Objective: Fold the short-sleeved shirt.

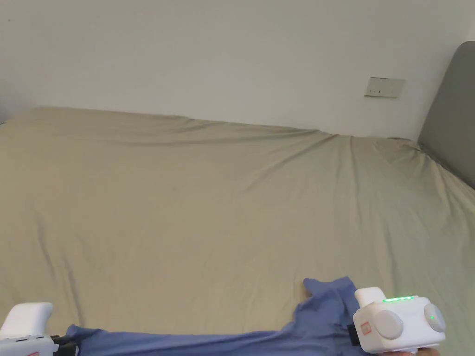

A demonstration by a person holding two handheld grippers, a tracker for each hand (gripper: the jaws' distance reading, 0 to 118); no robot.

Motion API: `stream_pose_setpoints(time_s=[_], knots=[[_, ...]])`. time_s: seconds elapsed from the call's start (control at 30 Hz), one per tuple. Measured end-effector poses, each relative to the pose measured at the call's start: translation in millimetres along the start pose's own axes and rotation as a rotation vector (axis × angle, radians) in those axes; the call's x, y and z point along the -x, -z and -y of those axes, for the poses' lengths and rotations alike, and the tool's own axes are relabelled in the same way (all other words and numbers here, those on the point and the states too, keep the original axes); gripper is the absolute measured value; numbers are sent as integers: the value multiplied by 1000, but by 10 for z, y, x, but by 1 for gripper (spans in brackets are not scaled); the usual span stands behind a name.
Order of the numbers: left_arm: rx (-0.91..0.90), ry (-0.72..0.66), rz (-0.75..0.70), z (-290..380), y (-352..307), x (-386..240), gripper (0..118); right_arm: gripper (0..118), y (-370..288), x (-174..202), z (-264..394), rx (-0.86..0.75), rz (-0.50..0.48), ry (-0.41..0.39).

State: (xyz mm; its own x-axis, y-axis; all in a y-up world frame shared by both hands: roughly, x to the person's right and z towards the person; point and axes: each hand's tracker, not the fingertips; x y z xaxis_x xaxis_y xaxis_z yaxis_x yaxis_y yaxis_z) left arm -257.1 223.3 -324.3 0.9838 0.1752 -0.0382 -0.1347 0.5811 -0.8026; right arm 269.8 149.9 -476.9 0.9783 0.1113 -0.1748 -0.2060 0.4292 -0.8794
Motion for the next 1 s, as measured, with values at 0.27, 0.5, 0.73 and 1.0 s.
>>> stream_pose_setpoints(time_s=[0.27,0.5,0.73,1.0], knots=[[-90,150,183,108,-443,140,5,1,-1015,-424,340,-111,-216,56],[-168,229,289,548,-941,466,5,1,-1743,-870,1030,-166,-332,125],[3,409,313,1056,-1058,589,5,1,-1971,-697,1964,-70,-308,51],[154,320,341,1450,-705,670,5,1,-1404,-598,2589,133,-295,73]])
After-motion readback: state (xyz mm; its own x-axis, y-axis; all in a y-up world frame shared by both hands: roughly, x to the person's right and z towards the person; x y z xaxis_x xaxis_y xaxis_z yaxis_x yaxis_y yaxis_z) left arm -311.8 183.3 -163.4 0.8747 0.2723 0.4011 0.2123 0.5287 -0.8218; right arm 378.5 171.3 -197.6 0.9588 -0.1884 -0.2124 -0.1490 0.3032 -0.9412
